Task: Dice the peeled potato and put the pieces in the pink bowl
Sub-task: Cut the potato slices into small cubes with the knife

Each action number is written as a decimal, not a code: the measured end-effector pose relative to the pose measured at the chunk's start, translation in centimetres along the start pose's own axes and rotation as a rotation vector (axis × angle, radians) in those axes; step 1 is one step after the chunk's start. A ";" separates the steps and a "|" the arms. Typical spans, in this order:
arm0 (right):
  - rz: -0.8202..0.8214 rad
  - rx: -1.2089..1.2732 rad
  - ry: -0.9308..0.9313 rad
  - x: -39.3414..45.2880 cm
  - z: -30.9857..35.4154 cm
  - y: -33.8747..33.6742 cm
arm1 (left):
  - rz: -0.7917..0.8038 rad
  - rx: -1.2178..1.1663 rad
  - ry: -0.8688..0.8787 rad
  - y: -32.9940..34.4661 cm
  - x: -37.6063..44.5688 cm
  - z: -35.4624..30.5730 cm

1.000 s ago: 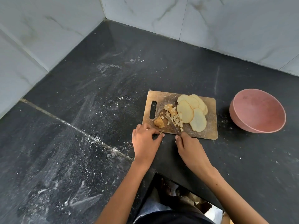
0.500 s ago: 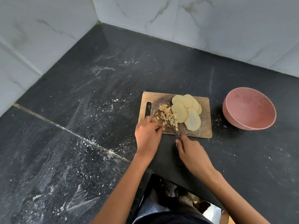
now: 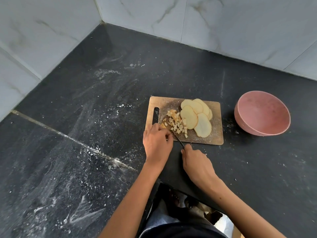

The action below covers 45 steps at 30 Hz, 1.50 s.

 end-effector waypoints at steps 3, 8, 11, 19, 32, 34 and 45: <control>0.025 -0.052 0.012 -1.2 -0.5 0.3 | -0.004 0.010 0.010 0.0 0.0 -0.1; -0.007 -0.020 0.038 -0.9 -0.7 0.2 | -0.017 0.025 0.045 0.1 -0.2 -0.1; -0.046 0.035 0.020 -0.1 -0.7 -0.4 | -0.013 -0.032 0.049 -0.2 -0.5 0.2; -0.098 0.196 -0.050 1.0 0.7 -1.4 | -0.061 -0.135 -0.030 -1.4 0.8 2.6; -0.061 0.093 -0.065 2.2 3.7 -0.6 | -0.073 -0.117 0.051 -0.8 0.7 2.4; -0.069 0.070 -0.065 2.4 3.8 -0.5 | -0.078 -0.131 0.052 -0.7 0.6 2.5; -0.090 -0.062 -0.023 3.4 4.9 -0.1 | -0.115 -0.123 0.070 -0.7 0.5 2.3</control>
Point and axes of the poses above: each hand's wrist, its own x-axis towards the middle knuckle, its own y-axis out of the palm, z = x × y, the point moved 3 cm from there along x, towards the middle knuckle, and after that the axes turned 10 degrees about -z, right-handed, at the moved point
